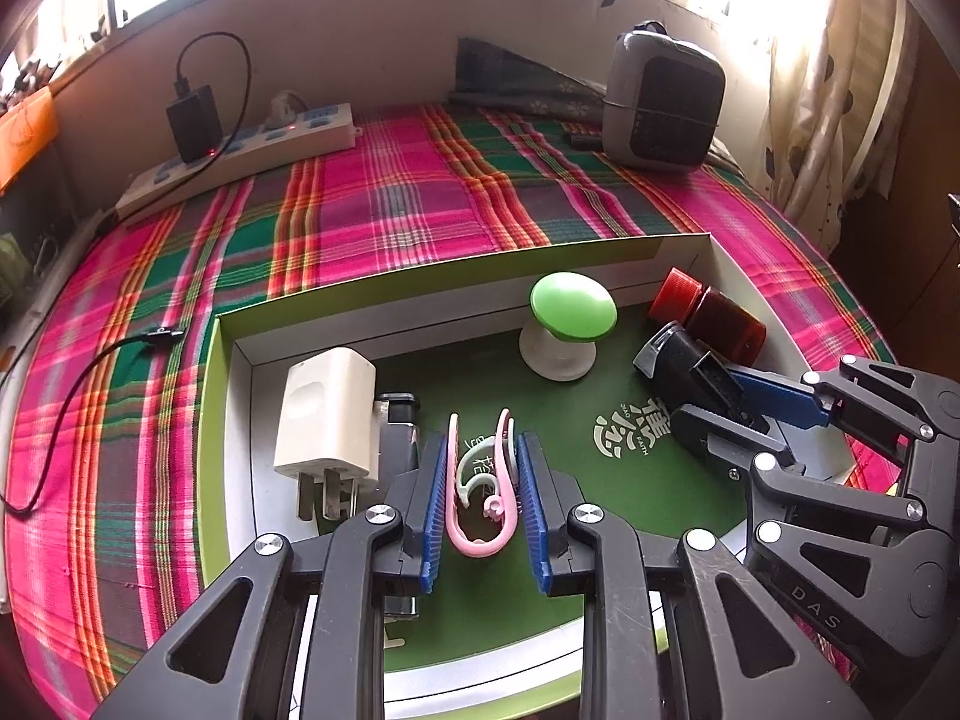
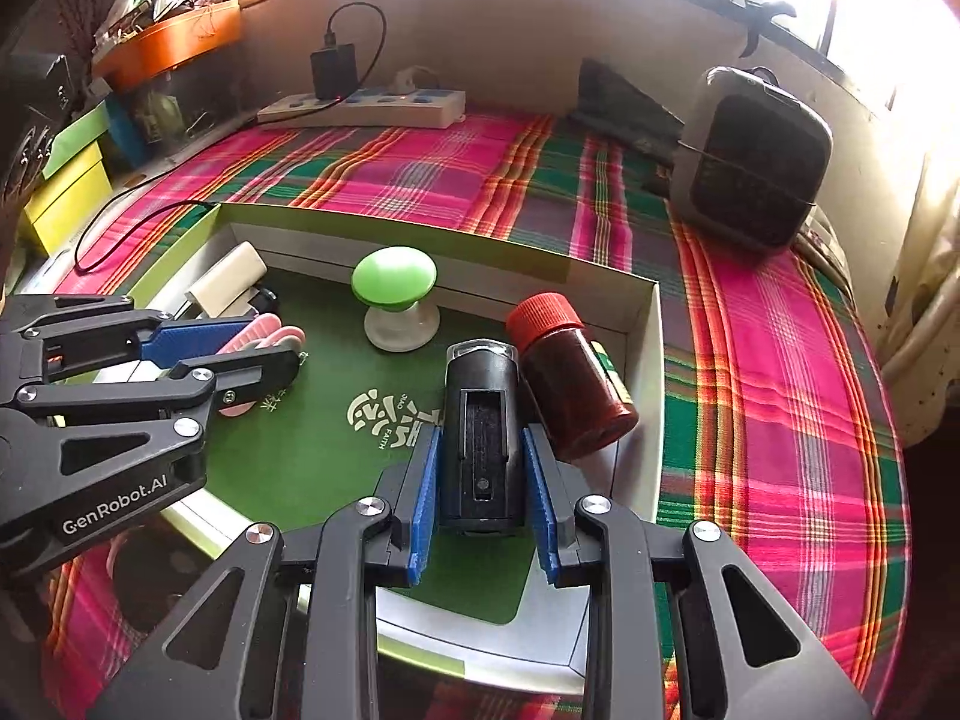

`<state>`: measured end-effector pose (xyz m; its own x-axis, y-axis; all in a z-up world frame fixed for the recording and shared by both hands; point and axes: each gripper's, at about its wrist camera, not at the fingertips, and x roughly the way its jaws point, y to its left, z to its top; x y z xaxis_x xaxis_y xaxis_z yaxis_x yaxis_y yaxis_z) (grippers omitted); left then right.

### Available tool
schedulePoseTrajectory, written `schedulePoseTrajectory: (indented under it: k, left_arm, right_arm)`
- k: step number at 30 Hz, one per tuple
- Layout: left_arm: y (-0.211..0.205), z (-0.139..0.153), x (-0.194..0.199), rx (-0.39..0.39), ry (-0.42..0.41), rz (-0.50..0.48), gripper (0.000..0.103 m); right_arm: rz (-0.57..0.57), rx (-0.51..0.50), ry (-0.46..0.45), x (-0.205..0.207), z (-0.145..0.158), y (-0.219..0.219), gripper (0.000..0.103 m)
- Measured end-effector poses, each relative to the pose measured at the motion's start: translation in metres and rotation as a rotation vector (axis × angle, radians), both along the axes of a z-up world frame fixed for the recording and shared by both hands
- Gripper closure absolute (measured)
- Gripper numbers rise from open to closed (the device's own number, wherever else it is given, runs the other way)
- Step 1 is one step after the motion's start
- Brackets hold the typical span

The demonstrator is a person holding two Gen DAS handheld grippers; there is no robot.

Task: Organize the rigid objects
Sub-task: 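Open the right tool to release the device while the left tool releases the clip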

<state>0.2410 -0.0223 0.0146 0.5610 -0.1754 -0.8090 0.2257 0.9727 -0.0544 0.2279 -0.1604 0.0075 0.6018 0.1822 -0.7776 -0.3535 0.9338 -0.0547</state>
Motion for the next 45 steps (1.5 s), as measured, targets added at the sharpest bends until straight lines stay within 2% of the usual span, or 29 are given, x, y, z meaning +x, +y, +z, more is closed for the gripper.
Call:
schedulePoseTrajectory:
  k: [13, 19, 26, 31, 34, 45]
  left_arm:
    - [0.001, 0.000, -0.001, -0.004, -0.002, 0.004, 0.078]
    - [0.000, 0.001, -0.002, 0.002, -0.002, 0.010, 0.072]
    - [0.002, 0.002, -0.004, -0.007, -0.001, 0.014, 0.069]
    - [0.003, 0.005, -0.008, -0.007, -0.010, 0.019, 0.068]
    - [0.002, 0.012, -0.013, -0.003, -0.033, 0.015, 0.064]
    - [0.009, 0.021, -0.030, -0.033, -0.047, 0.039, 0.064]
  right_arm:
    - [-0.008, 0.022, 0.005, -0.001, -0.001, -0.002, 0.074]
    - [-0.011, 0.039, 0.006, -0.001, -0.001, -0.003, 0.074]
    - [-0.015, 0.063, 0.005, -0.003, 0.001, -0.005, 0.064]
    - [-0.020, 0.078, 0.001, -0.004, 0.002, -0.006, 0.063]
    - [-0.025, 0.094, -0.001, -0.006, 0.003, -0.008, 0.063]
    - [-0.020, 0.137, -0.033, -0.022, 0.014, -0.010, 0.063]
